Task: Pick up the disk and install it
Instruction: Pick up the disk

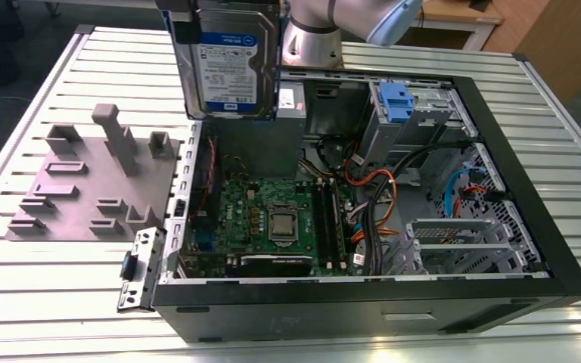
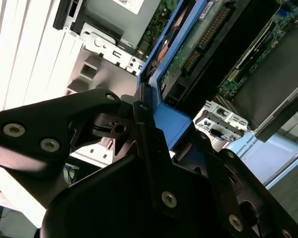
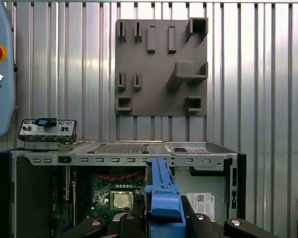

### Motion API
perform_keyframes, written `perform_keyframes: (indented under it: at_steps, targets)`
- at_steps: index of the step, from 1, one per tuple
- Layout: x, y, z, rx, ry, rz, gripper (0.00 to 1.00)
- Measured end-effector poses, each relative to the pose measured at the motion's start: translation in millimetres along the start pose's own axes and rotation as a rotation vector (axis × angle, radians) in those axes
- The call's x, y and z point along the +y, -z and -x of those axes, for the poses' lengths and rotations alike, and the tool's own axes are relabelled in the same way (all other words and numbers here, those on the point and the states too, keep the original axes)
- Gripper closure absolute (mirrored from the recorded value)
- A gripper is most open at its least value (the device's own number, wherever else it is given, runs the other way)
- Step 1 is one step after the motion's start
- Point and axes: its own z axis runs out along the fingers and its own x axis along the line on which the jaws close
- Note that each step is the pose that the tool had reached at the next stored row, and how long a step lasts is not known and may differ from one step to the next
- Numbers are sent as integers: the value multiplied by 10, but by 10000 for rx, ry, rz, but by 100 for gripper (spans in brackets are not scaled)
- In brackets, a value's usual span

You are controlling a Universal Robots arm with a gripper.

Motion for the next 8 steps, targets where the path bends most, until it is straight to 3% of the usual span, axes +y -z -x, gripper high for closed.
perform_keyframes:
  at_steps: [2, 8]
  targets:
    - [-54, -6, -11, 2, 1, 1, 64]
    - [-320, -21, -13, 2, 0, 1, 64]
